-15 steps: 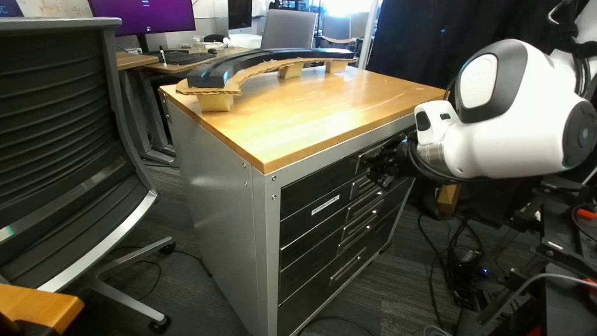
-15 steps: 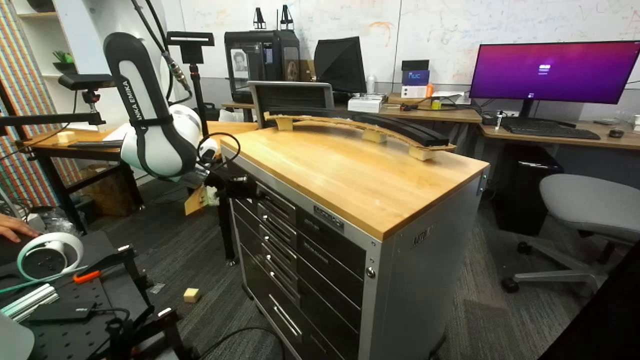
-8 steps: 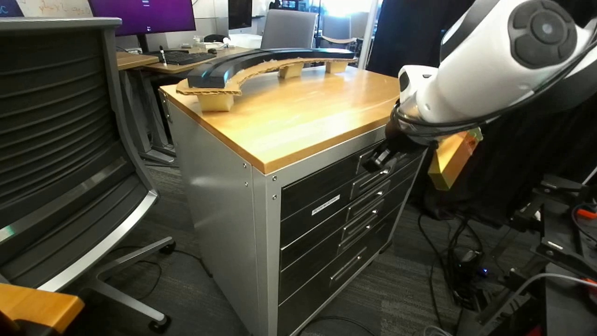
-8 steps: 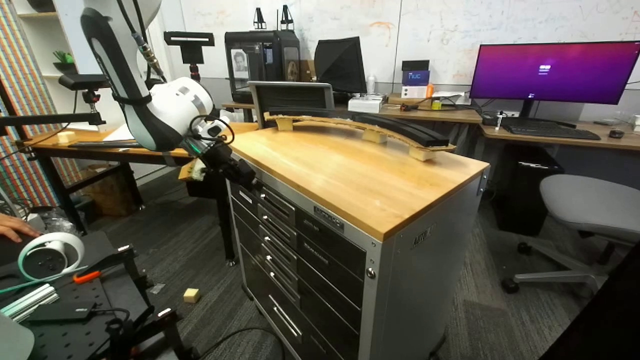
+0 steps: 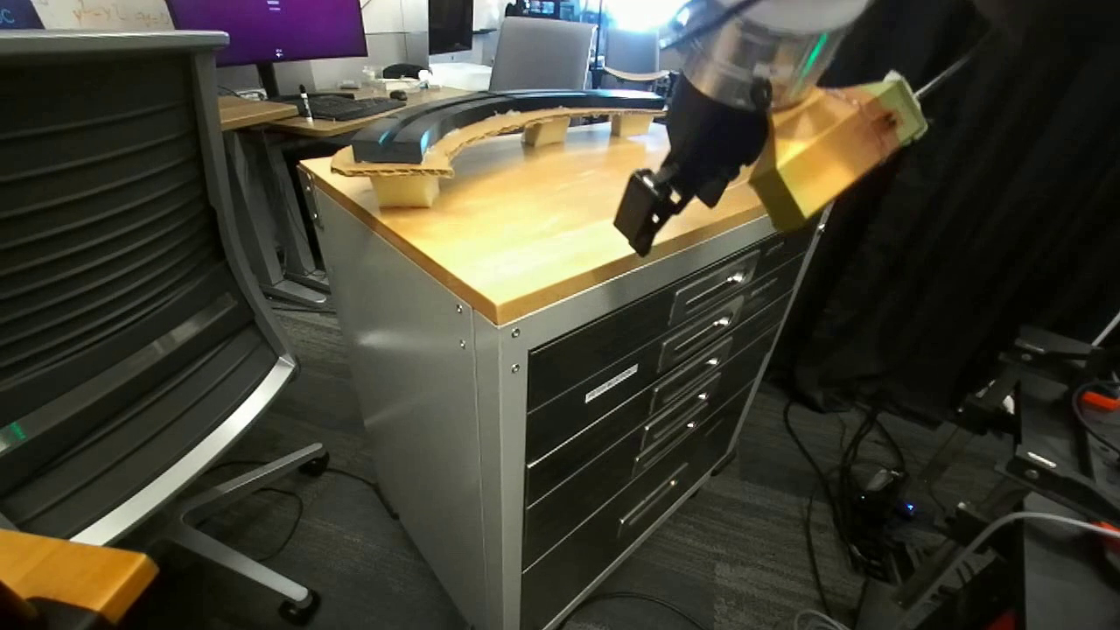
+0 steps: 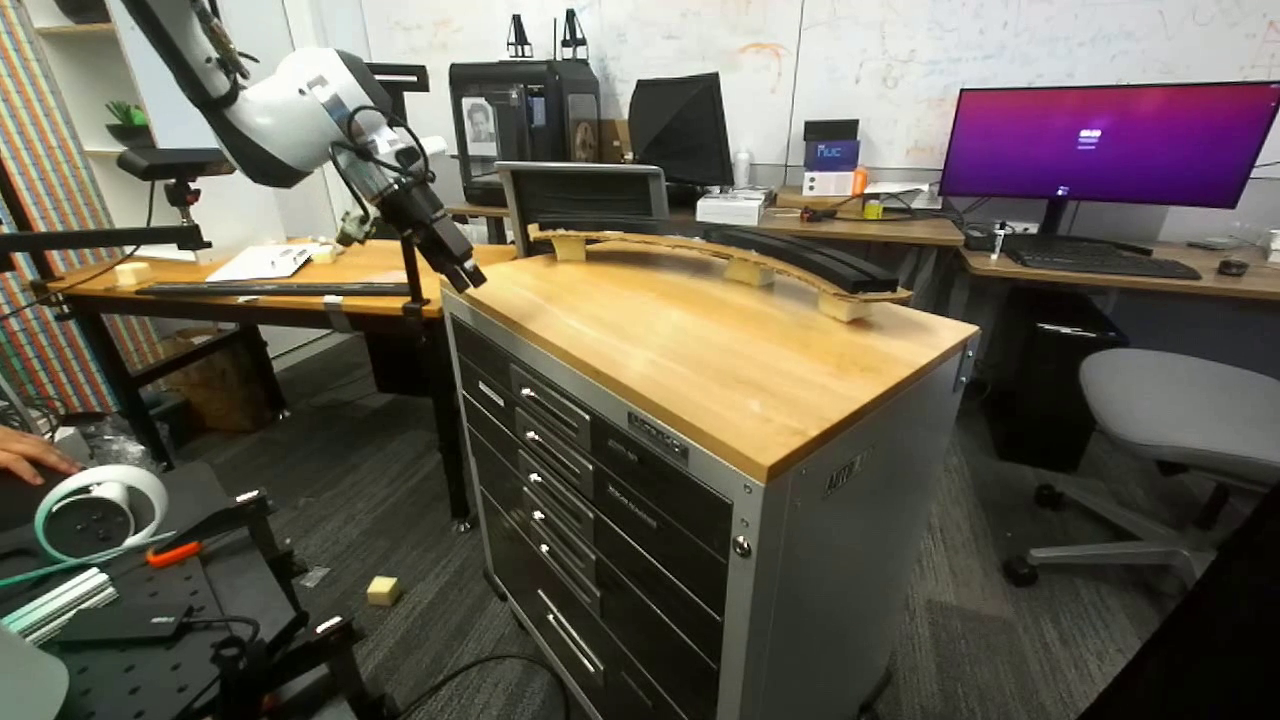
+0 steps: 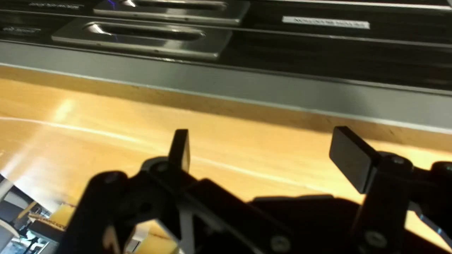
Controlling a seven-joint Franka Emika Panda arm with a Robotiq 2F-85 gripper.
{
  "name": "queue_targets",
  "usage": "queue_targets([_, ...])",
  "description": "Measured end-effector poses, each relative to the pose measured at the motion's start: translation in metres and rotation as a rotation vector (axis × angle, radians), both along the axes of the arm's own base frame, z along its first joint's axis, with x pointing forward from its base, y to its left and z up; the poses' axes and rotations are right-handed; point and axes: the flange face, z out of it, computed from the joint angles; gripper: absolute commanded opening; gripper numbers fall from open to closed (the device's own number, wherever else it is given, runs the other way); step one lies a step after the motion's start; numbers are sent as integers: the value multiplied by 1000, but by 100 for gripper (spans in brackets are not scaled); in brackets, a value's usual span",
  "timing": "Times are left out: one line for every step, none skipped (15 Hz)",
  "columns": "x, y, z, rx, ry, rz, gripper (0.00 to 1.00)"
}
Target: Put the screwdriver in the drawer then close it.
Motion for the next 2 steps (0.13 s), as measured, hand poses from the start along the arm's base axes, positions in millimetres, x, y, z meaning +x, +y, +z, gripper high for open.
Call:
queue_targets([4,15,22,32,-19,-24,100])
queue_targets([5,27,41,54,-37,-36,100])
